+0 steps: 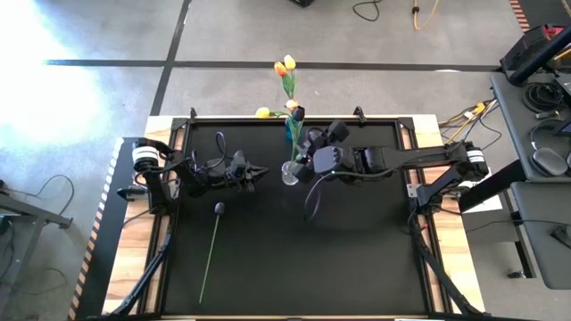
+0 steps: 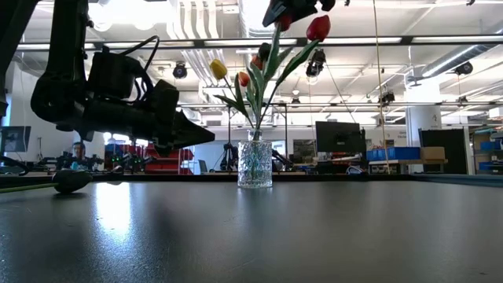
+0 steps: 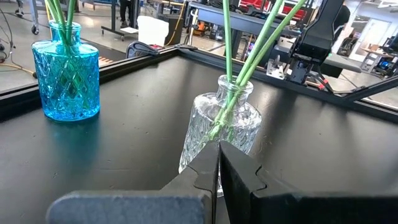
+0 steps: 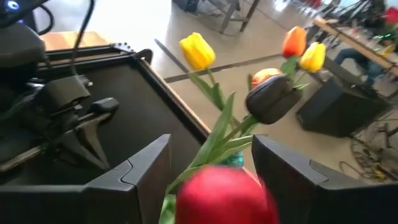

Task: Sort flowers into vase by color
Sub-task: Put the red tulip into the transparent vase, then put the black tulip into the transparent vase

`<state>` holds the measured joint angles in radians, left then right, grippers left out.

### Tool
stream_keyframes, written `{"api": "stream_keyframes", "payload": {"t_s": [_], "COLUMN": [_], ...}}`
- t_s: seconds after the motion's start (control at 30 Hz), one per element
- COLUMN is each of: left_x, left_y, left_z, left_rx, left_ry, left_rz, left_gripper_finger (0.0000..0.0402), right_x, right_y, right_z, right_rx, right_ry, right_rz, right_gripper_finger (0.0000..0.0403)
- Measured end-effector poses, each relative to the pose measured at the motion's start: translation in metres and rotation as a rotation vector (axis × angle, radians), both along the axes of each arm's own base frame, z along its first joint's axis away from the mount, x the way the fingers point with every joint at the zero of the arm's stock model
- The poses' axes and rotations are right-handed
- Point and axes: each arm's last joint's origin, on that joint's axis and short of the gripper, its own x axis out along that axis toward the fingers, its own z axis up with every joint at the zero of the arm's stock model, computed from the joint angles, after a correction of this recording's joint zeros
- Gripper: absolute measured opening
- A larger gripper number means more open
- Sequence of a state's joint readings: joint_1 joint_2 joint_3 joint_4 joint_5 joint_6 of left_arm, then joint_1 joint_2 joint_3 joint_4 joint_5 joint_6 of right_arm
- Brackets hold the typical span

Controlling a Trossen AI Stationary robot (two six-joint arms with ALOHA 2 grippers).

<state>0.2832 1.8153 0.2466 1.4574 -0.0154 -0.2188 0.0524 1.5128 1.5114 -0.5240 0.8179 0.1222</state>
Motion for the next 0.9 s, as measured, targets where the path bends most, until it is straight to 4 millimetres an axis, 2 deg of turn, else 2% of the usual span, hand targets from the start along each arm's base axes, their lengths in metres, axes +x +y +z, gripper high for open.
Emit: {"api": "stream_keyframes", "payload": {"t_s": [0.17, 0.33, 0.6, 0.9], "left_x": [0.0, 0.0, 0.0, 0.0], "left_y": [0.0, 0.0, 0.0, 0.0], "left_z": [0.0, 0.0, 0.0, 0.0], "left_rx": [0.0, 0.0, 0.0, 0.0], "left_ry": [0.0, 0.0, -0.001, -0.001], "left_rz": [0.0, 0.0, 0.0, 0.0], "left_gripper_finger": [0.0, 0.0, 0.0, 0.0], "right_x": [0.001, 0.001, -0.003, -0.014], "right_y": [0.0, 0.0, 0.0, -0.001], "right_z": [-0.003, -0.001, 0.019, 0.044], "right_rx": [0.017, 0.035, 0.042, 0.039], "right_ry": [-0.004, -0.023, -0.039, -0.007], "right_rz": [-0.003, -0.016, -0.019, -0.015], "right_gripper_finger": [0.0219, 0.0245, 0.0286, 0.0277]}}
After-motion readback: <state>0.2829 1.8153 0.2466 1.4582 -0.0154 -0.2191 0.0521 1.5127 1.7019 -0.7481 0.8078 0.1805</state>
